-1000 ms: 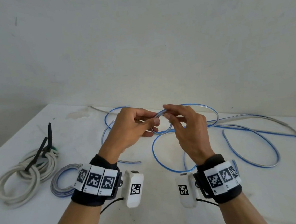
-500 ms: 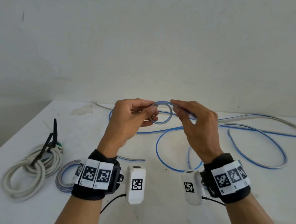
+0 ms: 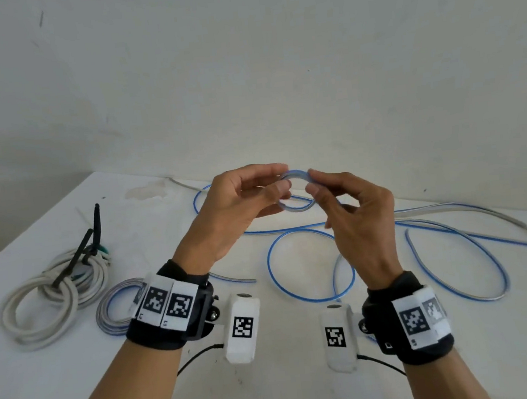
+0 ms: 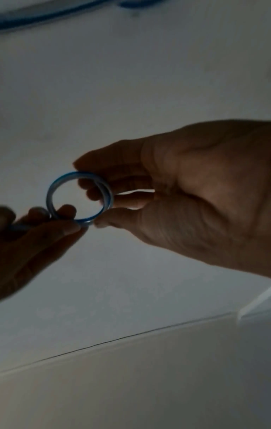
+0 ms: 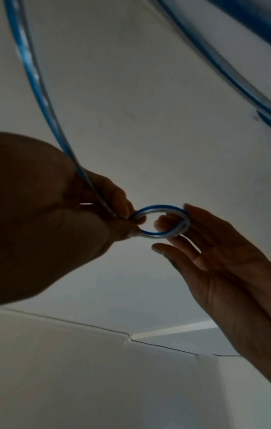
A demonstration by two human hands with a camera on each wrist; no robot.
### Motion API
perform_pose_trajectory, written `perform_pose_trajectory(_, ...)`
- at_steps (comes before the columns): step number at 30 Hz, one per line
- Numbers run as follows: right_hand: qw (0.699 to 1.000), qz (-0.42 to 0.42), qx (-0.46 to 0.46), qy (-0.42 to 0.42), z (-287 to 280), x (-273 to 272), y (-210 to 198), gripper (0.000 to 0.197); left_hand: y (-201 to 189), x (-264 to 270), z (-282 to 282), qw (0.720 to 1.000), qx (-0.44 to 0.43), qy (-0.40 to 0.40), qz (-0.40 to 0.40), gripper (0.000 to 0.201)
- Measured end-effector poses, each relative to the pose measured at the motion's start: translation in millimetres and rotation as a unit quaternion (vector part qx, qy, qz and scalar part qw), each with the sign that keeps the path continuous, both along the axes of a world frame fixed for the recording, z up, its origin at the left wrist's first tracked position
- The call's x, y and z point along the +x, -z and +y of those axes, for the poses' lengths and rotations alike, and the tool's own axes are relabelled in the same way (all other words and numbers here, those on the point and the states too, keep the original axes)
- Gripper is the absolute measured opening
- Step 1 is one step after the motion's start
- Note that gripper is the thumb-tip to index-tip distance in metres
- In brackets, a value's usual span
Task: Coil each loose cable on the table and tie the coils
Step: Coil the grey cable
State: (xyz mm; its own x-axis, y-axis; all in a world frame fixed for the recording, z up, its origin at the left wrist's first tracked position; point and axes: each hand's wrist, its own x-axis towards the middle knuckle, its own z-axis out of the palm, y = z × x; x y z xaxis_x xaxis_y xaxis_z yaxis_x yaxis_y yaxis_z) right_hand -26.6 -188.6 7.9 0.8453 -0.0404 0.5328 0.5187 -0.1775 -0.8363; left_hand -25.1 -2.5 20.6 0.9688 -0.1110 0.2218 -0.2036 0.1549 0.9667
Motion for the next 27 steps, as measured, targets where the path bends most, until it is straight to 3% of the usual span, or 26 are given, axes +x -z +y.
perform_pose_trajectory(5,0.992,0.014,-0.113,-0.056,-8.7,3.6,-0.9,0.017,4.1,2.4,10.5,0.978,0.202,0.002,-0.042,0.018)
perform_pose_trajectory(8,0.987,-0.002,-0.146,-0.059,-10.0,3.3,-1.5,0.021,5.7,2.6,11.8,0.989,0.146,0.031,0.006,0.016)
perform_pose_trajectory(11,0.985,-0.04,-0.155,-0.059,-12.8,4.2,-4.2,0.024,4.6,2.9,11.1,0.995,0.097,0.008,0.013,0.017)
perform_pose_trajectory(17,0.998,-0.048,-0.009,0.034,-7.7,-0.6,-8.9,0.007,-1.7,3.8,11.2,0.998,-0.026,-0.045,0.033,0.016)
perform_pose_trajectory(21,0.999,-0.034,-0.02,0.023,-6.5,0.5,-7.4,0.009,-2.7,2.8,13.5,0.998,-0.022,-0.034,0.038,0.021)
perform_pose_trajectory(27,0.989,-0.069,-0.13,0.003,-15.7,4.3,-7.3,0.022,-2.5,1.2,17.8,0.998,0.046,-0.021,0.04,0.019)
